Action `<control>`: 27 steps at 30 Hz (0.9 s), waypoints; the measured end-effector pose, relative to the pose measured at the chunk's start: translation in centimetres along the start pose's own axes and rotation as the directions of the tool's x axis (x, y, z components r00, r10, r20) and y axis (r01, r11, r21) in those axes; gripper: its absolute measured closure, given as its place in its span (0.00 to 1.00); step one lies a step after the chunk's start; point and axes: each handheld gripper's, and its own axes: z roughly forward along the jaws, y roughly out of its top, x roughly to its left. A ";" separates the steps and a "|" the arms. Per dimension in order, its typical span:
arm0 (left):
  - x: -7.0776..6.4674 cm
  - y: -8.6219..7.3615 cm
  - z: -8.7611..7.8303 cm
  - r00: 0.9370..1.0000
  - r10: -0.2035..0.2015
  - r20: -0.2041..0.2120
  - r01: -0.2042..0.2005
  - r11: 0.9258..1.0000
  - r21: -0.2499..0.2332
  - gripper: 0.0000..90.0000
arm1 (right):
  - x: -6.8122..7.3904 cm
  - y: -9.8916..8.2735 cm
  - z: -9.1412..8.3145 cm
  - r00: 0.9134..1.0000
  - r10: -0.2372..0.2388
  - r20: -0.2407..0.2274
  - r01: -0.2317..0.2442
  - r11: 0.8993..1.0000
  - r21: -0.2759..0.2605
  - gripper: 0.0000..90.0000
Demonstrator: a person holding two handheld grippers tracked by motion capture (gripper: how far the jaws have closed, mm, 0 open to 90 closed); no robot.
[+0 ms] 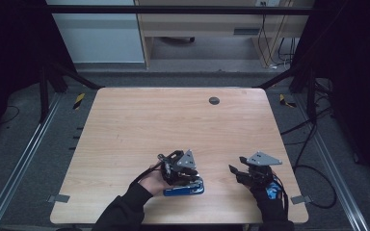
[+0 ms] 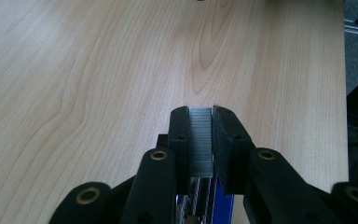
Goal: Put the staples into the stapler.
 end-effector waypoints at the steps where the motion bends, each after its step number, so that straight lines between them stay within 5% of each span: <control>1: 0.0 -0.1 0.2 1.000 0.000 0.002 0.000 1.000 -0.006 0.86 | 0.0 0.0 0.0 1.000 0.001 0.000 -0.001 1.000 0.001 0.50; 27: 0.0 -0.4 1.4 0.999 0.021 0.028 -0.021 1.000 0.019 0.86 | 0.0 0.0 0.0 1.000 0.000 -0.001 0.000 1.000 0.002 0.50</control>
